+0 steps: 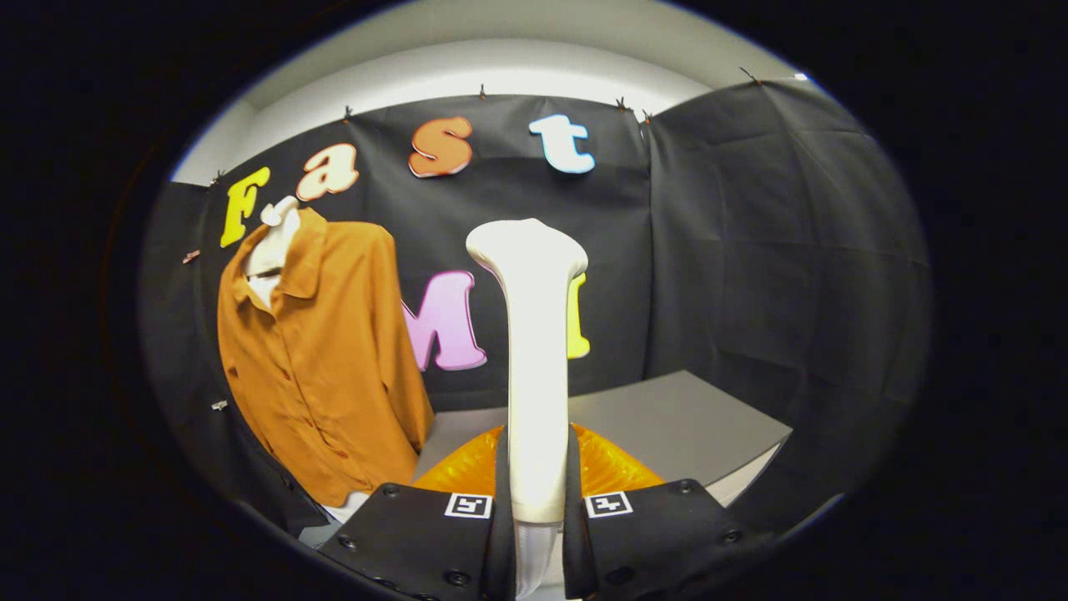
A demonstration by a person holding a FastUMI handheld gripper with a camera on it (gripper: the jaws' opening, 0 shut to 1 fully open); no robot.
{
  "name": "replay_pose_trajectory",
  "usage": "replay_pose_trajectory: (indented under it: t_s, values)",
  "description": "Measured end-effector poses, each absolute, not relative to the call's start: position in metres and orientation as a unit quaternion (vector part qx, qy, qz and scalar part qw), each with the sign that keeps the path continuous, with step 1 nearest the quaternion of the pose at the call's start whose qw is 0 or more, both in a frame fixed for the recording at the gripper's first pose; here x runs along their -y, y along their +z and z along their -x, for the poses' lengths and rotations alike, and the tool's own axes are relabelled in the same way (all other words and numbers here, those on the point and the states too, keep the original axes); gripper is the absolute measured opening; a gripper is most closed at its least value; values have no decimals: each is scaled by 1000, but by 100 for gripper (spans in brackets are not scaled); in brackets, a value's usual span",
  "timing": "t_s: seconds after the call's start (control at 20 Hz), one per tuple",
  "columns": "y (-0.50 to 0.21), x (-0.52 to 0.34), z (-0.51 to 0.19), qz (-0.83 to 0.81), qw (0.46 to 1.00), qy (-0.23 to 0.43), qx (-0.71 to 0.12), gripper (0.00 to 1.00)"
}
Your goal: Iron the clothes twice with a garment steamer, once on the left side and once on the right side.
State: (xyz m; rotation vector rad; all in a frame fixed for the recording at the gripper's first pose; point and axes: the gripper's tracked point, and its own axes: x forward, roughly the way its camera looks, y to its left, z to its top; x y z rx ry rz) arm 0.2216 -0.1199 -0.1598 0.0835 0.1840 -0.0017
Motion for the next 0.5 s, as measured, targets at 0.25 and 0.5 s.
replay_pose_trajectory:
  t_s: [0.25,0.5]
  values:
    - [-141,60,-211,-37,998,20,-49,26]
    - [-136,5,-217,-33,998,37,-39,25]
